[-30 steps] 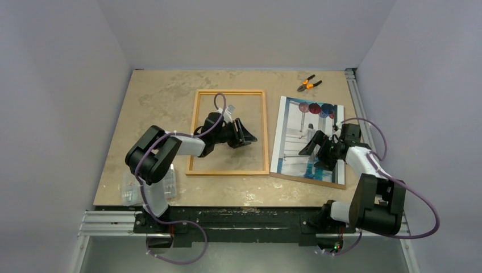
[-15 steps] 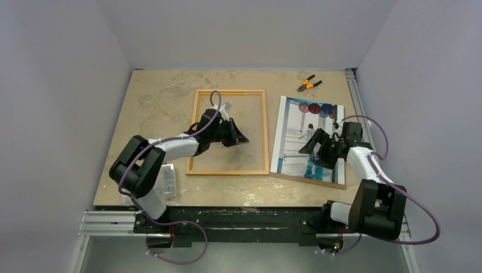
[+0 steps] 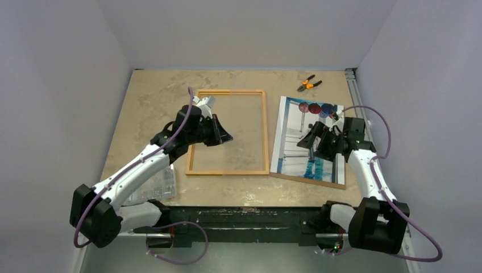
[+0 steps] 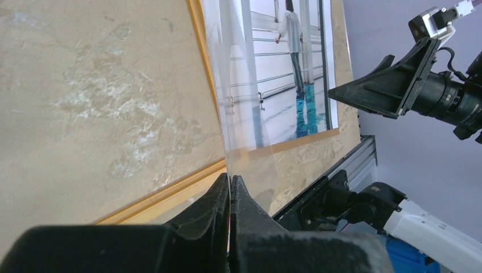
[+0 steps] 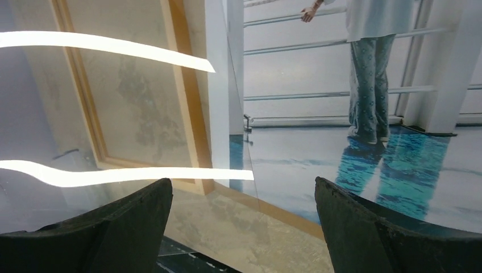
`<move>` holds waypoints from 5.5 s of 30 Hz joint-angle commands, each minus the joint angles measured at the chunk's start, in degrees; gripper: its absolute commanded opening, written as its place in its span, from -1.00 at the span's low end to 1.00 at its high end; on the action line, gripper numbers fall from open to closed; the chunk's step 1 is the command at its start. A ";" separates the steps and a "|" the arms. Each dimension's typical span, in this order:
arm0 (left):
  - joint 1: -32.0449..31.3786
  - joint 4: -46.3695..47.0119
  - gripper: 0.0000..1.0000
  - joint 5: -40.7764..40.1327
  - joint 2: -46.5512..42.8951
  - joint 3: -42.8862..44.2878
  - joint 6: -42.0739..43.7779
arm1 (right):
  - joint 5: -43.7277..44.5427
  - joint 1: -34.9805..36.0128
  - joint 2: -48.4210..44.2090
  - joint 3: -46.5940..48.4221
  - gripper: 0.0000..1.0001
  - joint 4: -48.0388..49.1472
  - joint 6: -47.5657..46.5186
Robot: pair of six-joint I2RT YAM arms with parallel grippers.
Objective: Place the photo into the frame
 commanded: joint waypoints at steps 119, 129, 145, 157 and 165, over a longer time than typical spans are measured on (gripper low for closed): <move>3.61 -10.34 0.71 -5.15 -10.37 -12.78 4.49 | 13.01 22.13 -3.64 26.74 -1.00 -8.17 7.12; -3.83 -5.43 0.70 -4.64 4.94 -2.96 1.89 | 26.50 22.14 -9.45 37.87 -1.00 -18.16 5.46; -13.62 -1.30 0.57 -2.25 36.22 20.29 -1.92 | 35.12 22.20 -11.49 48.92 -1.00 -25.43 4.39; -15.56 -4.03 0.16 -2.39 48.92 30.71 -1.01 | 36.67 22.14 -10.47 53.00 -1.00 -27.87 3.40; -17.65 -4.02 -0.44 -1.47 51.45 33.28 -1.57 | 37.24 22.18 -10.19 53.78 -1.00 -28.53 3.07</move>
